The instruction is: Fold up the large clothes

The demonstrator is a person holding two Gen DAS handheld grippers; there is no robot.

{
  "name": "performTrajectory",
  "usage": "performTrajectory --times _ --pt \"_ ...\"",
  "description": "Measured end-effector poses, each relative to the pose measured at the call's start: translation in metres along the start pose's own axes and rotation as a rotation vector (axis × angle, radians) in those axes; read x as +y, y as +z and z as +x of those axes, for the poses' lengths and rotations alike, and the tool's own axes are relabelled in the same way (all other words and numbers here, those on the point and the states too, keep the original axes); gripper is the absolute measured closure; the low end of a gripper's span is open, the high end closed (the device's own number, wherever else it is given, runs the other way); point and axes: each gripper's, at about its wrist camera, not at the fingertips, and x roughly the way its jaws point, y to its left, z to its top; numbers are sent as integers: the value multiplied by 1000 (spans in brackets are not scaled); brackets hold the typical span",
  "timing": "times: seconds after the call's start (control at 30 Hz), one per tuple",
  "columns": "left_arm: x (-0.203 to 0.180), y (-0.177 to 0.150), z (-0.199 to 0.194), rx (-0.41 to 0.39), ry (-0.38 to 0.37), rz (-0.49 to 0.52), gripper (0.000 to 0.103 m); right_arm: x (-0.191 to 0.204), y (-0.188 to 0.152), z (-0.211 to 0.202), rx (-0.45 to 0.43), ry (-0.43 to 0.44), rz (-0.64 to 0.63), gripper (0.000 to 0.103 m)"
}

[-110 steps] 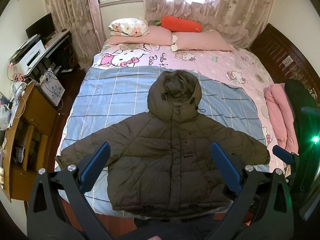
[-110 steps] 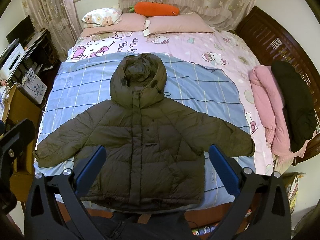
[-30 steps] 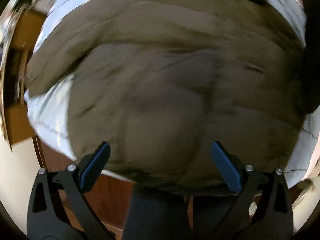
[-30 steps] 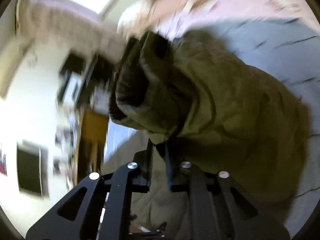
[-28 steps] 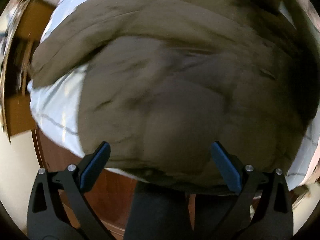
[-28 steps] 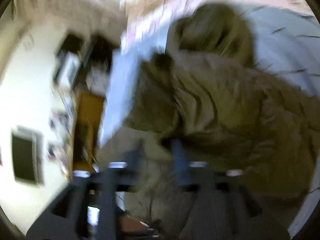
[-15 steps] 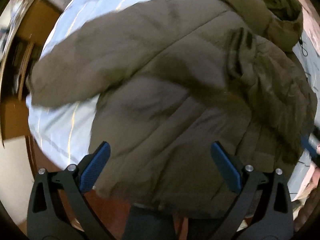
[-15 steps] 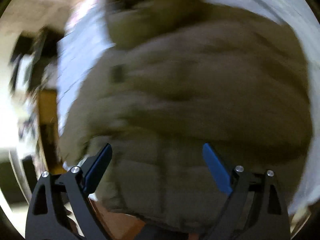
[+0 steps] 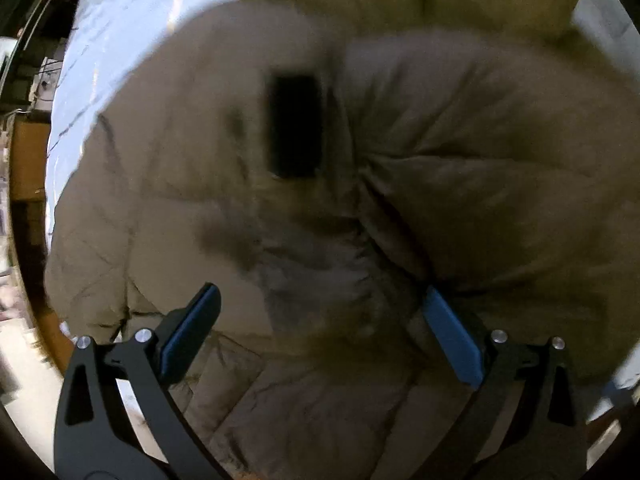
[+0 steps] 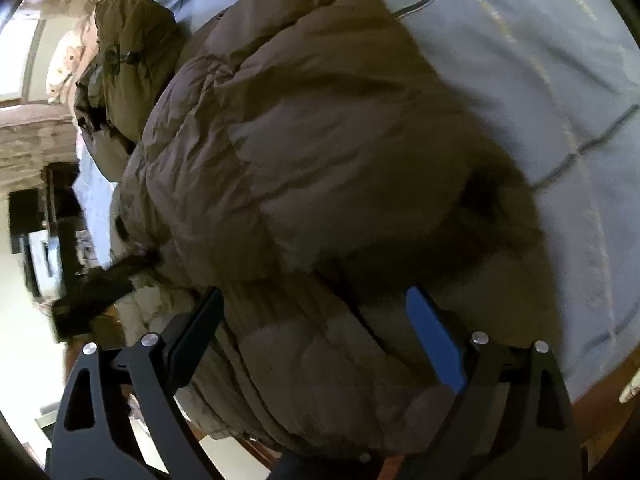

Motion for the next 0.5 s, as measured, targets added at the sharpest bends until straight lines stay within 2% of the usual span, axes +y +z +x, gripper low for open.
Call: performTrajectory --times 0.07,0.13,0.27,0.4,0.5 --pt "-2 1 6 13 -20 -28 2 7 7 19 -26 -54 -19 11" --pt "-3 2 9 15 -26 -37 2 6 20 27 -43 -113 -15 20" --pt "-27 3 7 17 5 47 2 -15 57 33 -50 -184 10 29" --pt "-54 6 0 11 38 143 2 -35 75 25 -65 -194 71 35" --pt "-55 23 -9 12 59 150 2 -37 71 9 10 -194 101 34"
